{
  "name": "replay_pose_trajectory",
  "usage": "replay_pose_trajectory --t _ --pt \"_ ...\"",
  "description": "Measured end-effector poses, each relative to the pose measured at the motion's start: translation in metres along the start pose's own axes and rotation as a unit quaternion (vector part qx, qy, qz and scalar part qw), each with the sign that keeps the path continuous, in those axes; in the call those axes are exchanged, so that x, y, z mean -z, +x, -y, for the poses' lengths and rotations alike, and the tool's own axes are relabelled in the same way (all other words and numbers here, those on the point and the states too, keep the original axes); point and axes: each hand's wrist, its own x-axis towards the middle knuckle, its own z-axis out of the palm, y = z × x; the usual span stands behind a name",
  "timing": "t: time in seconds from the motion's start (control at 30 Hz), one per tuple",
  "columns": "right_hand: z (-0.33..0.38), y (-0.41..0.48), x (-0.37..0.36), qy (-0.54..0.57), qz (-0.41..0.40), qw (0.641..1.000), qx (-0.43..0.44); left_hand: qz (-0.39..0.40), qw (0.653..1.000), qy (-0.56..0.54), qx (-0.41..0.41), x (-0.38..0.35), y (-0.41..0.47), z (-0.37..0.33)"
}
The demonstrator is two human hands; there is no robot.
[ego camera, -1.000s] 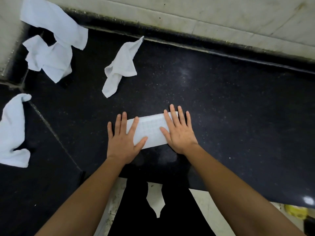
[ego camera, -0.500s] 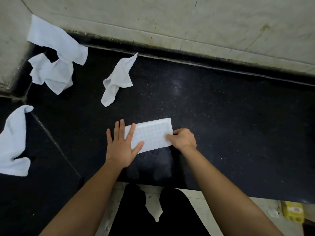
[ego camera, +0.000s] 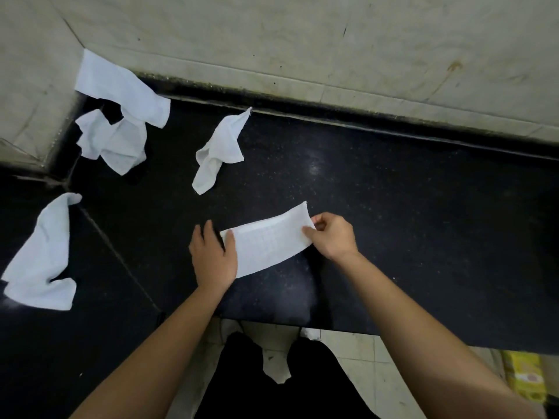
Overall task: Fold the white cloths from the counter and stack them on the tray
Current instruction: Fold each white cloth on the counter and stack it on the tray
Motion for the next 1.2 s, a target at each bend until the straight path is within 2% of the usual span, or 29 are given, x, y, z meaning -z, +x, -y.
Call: replay_pose_trajectory --t 0.03,0.1,0.17,0.33,0.47,0.67,0.73,0.8,0.87,0.9,0.97,1.0,1.07,1.2 --pt "0.006 -0.009 -0.004 -0.011 -0.008 1.0 0.026 0.002 0.993 -0.09 0.082 0.004 0.002 0.0" --pt "0.016 -0.025 -0.017 -0.023 -0.017 0.997 0.071 0.033 0.934 -0.278 0.222 0.014 0.008 -0.002" --pt "0.022 -0.035 -0.041 -0.055 -0.01 0.991 0.121 0.067 0.871 -0.394 0.285 0.027 0.012 -0.001" --pt "0.034 -0.05 -0.104 -0.161 0.051 0.961 0.219 0.13 0.846 -0.435 0.279 0.047 0.015 0.009" --pt "0.036 -0.051 -0.134 -0.193 0.078 0.952 0.224 0.161 0.836 -0.445 0.276 0.052 0.019 0.013" --pt "0.033 -0.051 -0.138 -0.211 0.1 0.943 0.237 0.181 0.838 -0.444 0.259 0.053 0.019 0.018" --pt "0.03 -0.053 -0.133 -0.193 0.117 0.942 0.247 0.175 0.868 -0.406 0.227 0.051 0.018 0.019" --pt "0.022 -0.053 -0.122 -0.131 0.111 0.949 0.263 0.152 0.931 -0.297 0.146 0.048 0.016 0.021" --pt "0.01 -0.047 -0.107 -0.118 0.072 0.946 0.294 0.131 0.985 -0.114 -0.011 0.047 0.013 0.028" --pt "0.004 -0.043 -0.099 -0.145 0.047 0.937 0.313 0.13 0.986 -0.022 -0.104 0.047 0.012 0.031" --pt "-0.005 -0.033 -0.084 -0.237 0.029 0.91 0.338 0.162 0.948 0.123 -0.243 0.047 0.01 0.036" --pt "-0.007 -0.029 -0.078 -0.284 0.05 0.896 0.339 0.187 0.924 0.182 -0.278 0.047 0.01 0.036" --pt "-0.005 -0.021 -0.072 -0.369 0.109 0.858 0.34 0.226 0.886 0.271 -0.3 0.046 0.013 0.035" --pt "0.004 -0.005 -0.081 -0.484 0.139 0.783 0.365 0.261 0.855 0.35 -0.281 0.041 0.016 0.032"
